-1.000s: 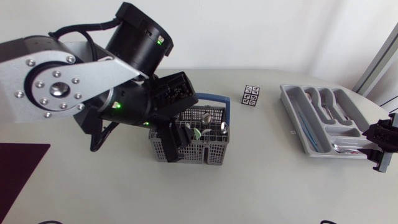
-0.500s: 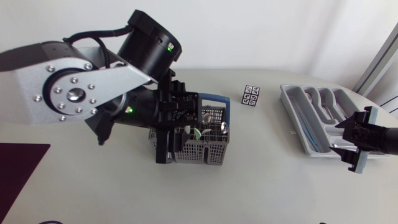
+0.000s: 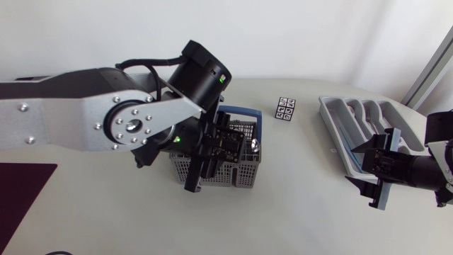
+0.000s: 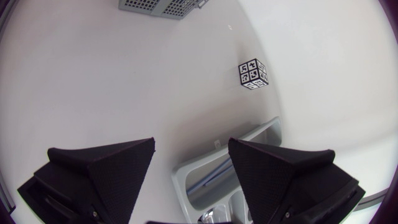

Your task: Transfer all utensils from the basket to the drawer tray.

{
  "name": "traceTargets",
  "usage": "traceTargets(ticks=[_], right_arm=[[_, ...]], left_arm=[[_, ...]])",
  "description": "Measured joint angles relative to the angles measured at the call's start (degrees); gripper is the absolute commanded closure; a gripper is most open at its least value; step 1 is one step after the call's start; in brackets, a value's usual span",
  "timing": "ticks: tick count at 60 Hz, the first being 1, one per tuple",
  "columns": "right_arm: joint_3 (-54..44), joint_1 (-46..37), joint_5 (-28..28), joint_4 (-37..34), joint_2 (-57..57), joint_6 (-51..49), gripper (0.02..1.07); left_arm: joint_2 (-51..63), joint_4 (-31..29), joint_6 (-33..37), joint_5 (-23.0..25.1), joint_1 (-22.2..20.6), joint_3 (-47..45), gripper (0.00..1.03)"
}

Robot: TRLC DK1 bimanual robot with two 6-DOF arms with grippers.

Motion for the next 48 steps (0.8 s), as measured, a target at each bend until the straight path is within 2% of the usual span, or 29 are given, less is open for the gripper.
traceTargets(ticks=[10,15,21,28,40,48], right_arm=[[-2.0,0.7,0.0,0.0,-0.5,0.0,0.21],[-2.1,0.7,0.0,0.0,-0.5,0.0,0.21],[-2.2,0.7,0.0,0.4,-0.5,0.0,0.21],[-2.8,0.7,0.0,0.9,-0.7,0.0,0.21],[-3.4,1.4,0.2,0.9,-1.4,0.2,0.21],[-3.5,2.3,0.5,1.1,-2.4,0.5,0.21]], left_arm=[[1.8,0.6,2.8,0.0,0.0,0.0,0.66],[2.4,0.6,4.2,0.0,0.2,0.0,0.73],[2.4,1.2,5.6,0.0,0.5,0.0,0.73],[2.5,1.5,7.1,0.0,1.3,0.0,0.84],[2.8,1.6,8.2,-0.2,2.1,0.0,0.96],[2.8,1.7,8.1,-0.2,2.3,0.1,0.97]])
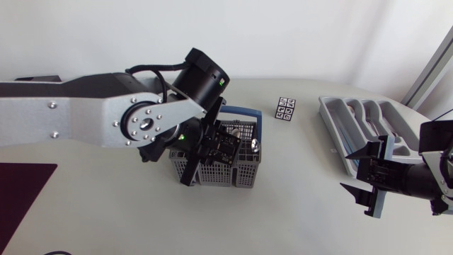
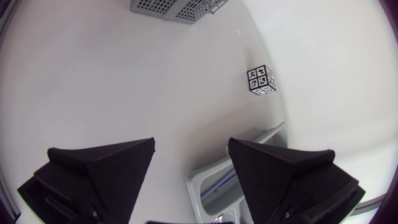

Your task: Transfer all utensils from the basket to the drawer tray.

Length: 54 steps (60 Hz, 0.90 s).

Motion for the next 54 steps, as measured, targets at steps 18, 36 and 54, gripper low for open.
traceTargets(ticks=[18,36,54], right_arm=[[-2.0,6.0,3.2,0.2,-3.0,3.3,0.21],[-2.8,9.4,4.9,0.2,-5.1,5.4,0.21],[-2.9,12.9,5.8,-1.4,-8.9,9.0,0.20]], left_arm=[[-1.6,0.0,-0.1,0.4,0.0,0.0,1.00],[-6.1,-3.4,-0.3,0.5,0.0,1.2,1.00],[-12.3,-9.2,-2.0,0.6,-0.8,3.7,1.00]])
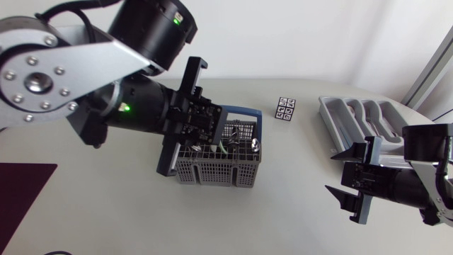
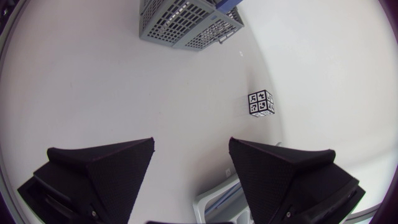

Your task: Transfer all utensils from the basket to the drawer tray.

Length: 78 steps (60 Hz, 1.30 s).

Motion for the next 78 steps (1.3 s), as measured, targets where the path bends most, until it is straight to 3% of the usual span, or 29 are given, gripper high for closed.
traceTargets(ticks=[16,35,40,46,56,66,73,78], right_arm=[[0.0,3.9,-0.1,-2.3,-4.3,9.1,0.17],[3.6,15.0,-0.2,-7.9,-13.5,29.8,0.17],[5.6,19.0,0.5,-8.7,-14.5,35.5,0.18],[8.1,24.4,5.2,-8.2,-14.5,41.7,0.18],[9.9,30.6,10.6,-3.7,-12.2,48.0,0.35],[9.9,33.5,15.3,0.4,-10.1,50.1,0.61],[9.9,34.9,18.1,3.5,-9.0,50.4,0.71],[9.9,35.8,19.5,5.6,-7.4,50.5,0.71]], left_arm=[[-3.3,-6.0,-10.1,0.0,-2.2,6.0,1.00],[6.1,-11.1,-38.0,0.3,-7.1,16.9,1.00],[11.0,-12.1,-43.9,1.7,-7.7,19.3,1.00],[16.7,-14.0,-51.4,5.8,-7.5,23.8,1.00],[22.6,-15.8,-62.4,13.1,-4.8,31.2,1.00],[24.1,-16.1,-67.9,15.5,-1.3,33.2,1.00],[24.2,-16.2,-70.3,18.0,0.1,33.3,1.00],[24.5,-16.5,-71.3,19.9,1.0,33.7,1.00]])
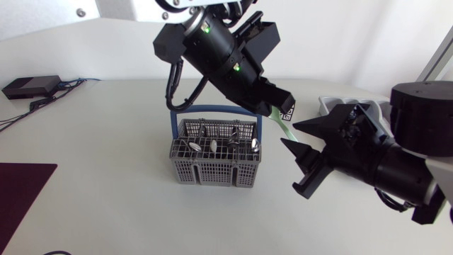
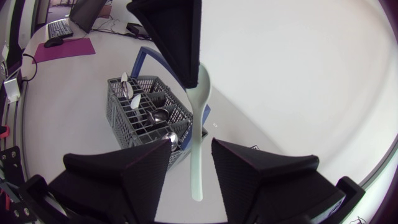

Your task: Transfer all utensils from the basket to the drawer tray.

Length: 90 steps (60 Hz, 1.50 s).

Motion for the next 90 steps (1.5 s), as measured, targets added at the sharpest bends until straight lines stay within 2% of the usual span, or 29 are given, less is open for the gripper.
traceTargets(ticks=[14,17,33,38,48,59,74,81,90], right_arm=[[0.0,3.1,6.8,6.7,4.6,0.0,0.72],[0.0,3.7,8.0,8.0,5.5,-0.1,0.80],[1.2,4.6,9.6,8.7,9.0,-0.5,0.98],[1.2,4.7,9.7,8.7,9.0,-0.5,1.01],[1.2,4.7,9.4,8.9,9.0,-0.5,1.01],[1.2,4.9,7.1,7.7,8.9,-0.9,1.01],[0.0,4.7,2.6,3.6,6.6,-2.3,1.01],[-1.3,-0.4,-4.5,-0.3,4.6,-4.0,1.01],[-2.3,-12.6,-15.2,-4.6,3.3,-9.5,1.01]], left_arm=[[0.4,-1.1,-0.8,1.5,0.8,1.0,1.00],[0.5,-1.2,-0.8,2.1,0.8,1.2,1.00],[1.3,-2.1,-0.8,2.4,0.9,2.0,0.99],[1.4,-2.3,-0.8,2.4,0.9,2.0,0.95],[1.4,-2.7,-0.8,2.5,1.2,2.0,0.75],[1.4,-2.5,-1.0,2.5,1.4,3.6,0.54],[1.4,0.9,-1.8,2.0,5.7,8.0,0.48],[1.3,2.3,1.3,-4.1,6.8,8.3,0.47],[-0.1,3.9,8.9,-8.5,6.7,4.7,0.47]])
